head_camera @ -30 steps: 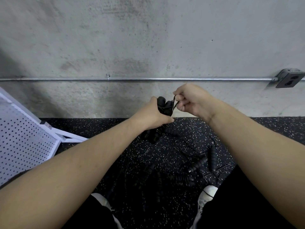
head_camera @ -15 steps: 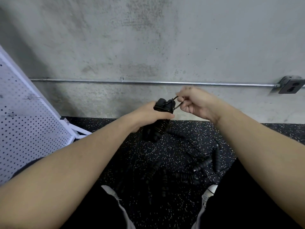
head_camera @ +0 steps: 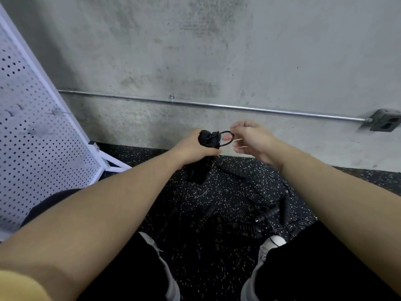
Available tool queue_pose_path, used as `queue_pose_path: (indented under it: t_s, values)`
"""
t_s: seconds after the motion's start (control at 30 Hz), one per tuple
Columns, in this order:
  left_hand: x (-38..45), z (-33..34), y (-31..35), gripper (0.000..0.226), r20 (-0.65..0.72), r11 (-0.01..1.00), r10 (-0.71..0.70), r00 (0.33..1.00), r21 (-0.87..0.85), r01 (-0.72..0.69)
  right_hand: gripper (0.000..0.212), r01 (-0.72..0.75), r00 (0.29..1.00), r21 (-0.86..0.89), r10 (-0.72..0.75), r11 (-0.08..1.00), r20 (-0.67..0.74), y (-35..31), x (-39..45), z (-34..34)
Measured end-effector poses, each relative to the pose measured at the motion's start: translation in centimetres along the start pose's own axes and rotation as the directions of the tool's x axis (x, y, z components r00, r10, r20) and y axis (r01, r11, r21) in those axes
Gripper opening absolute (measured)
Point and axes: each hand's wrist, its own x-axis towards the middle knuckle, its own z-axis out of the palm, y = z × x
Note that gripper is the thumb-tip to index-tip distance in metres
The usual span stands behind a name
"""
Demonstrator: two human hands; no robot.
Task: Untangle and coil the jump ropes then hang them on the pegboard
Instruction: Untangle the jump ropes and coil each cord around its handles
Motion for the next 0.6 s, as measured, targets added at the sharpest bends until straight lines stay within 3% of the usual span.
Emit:
queue_pose_path:
  t_s: [0.2,0.3,0.37,0.47,0.6]
  values:
    - [1.8,0.7,-2.9,0.048,-0.007,0.976,-0.165,0.986,-0.142,0.162,0.025,-0.282,0.956,-0.02,0.283,0.959,0.079,4.6,3.9,-0.4]
    - [2.5,0.8,-4.7,0.04,-0.041,0.967,-0.235,0.971,-0.111,0.23,0.028,-0.298,0.935,-0.128,0.316,0.946,0.162,6.1,5.9,0.8]
    - [2.9,1.0,-6.6,0.054,-0.08,0.953,-0.293,0.953,-0.103,0.285,0.028,-0.312,0.919,-0.173,0.343,0.934,0.195,6.9,7.1,2.0]
    - [3.0,1.7,-9.9,0.094,-0.145,0.933,-0.36,0.922,-0.041,0.358,0.025,-0.323,0.889,-0.292,0.394,0.9,0.231,8.5,8.6,3.6]
    - [2.9,2.1,-15.3,0.095,-0.053,0.907,-0.4,0.915,0.121,0.403,0.027,-0.279,0.859,-0.431,0.424,0.858,0.287,10.7,10.7,4.9]
